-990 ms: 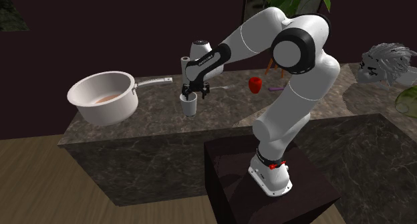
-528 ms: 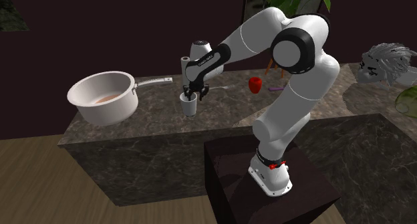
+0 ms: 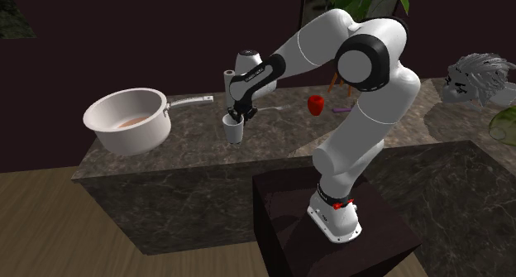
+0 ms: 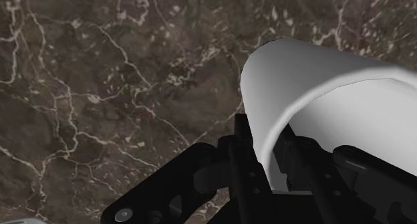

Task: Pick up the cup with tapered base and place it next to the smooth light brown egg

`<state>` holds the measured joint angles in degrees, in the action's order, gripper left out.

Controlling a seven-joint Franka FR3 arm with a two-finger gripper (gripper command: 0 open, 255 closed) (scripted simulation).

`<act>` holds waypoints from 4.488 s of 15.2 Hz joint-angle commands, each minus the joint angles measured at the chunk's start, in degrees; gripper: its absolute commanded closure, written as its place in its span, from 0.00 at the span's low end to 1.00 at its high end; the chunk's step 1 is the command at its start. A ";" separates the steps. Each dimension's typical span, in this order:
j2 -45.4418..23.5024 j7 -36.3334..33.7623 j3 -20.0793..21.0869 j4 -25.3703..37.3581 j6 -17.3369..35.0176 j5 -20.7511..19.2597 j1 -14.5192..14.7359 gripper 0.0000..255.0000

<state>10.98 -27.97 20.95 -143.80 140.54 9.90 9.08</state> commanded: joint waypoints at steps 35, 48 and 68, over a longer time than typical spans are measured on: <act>10.49 -0.05 -3.10 17.83 -28.09 0.18 -0.17 1.00; 22.80 11.72 -13.10 9.84 -33.84 -0.74 -2.77 1.00; 32.70 38.50 -37.33 5.40 -41.21 -14.17 -13.14 1.00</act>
<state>43.90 8.88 -14.92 -138.88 99.60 -3.40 -3.50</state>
